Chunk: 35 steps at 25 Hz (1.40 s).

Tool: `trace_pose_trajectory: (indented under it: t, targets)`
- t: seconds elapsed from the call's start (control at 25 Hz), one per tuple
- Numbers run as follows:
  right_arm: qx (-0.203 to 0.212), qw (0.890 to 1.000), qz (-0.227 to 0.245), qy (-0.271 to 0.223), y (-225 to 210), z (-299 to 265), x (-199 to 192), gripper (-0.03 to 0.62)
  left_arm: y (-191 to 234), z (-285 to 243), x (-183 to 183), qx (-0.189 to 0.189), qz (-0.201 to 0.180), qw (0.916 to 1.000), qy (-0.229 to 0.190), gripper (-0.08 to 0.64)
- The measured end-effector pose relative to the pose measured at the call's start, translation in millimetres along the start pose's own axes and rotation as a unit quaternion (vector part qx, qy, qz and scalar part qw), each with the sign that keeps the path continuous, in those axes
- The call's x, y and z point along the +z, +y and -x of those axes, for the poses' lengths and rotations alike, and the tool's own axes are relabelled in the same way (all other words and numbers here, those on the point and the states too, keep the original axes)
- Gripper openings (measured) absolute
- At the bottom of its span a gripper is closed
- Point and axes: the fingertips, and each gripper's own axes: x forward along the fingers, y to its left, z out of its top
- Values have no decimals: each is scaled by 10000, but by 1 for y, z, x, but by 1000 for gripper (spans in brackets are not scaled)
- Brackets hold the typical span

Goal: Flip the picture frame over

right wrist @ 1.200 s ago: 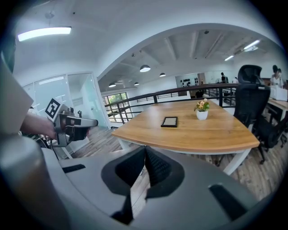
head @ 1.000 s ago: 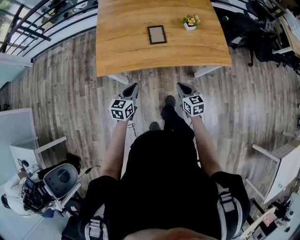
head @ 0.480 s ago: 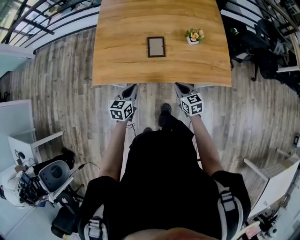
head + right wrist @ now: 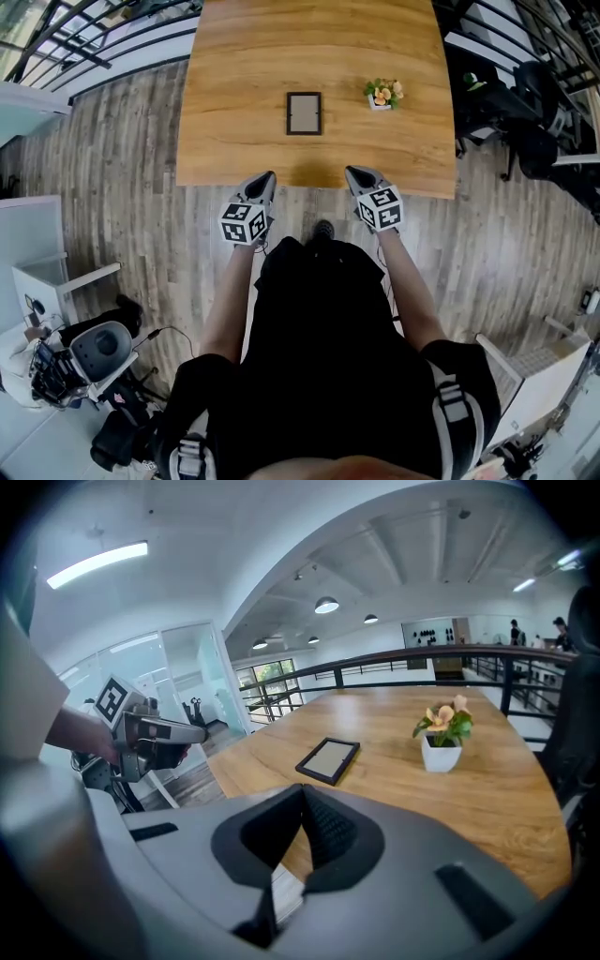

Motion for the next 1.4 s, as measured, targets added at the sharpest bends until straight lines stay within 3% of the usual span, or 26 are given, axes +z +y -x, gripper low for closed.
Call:
trace_pose_trajectory:
  t: [0.28, 0.68, 1.08, 1.4]
  targets:
    - [10, 10000, -57, 12, -1, -5, 5, 8, 8, -12, 5, 34, 70, 10000, 42, 23]
    - [-131, 9997, -191, 113, -12, -30, 21, 8, 30, -51, 25, -240, 55, 9995, 192, 23]
    - [-341, 9988, -235, 245, -26, -70, 40, 8, 44, -100, 36, -761, 26, 9963, 408, 23]
    - [-759, 9959, -470, 132, -47, -91, 59, 8, 50, -137, 44, -1268, -255, 9893, 679, 23]
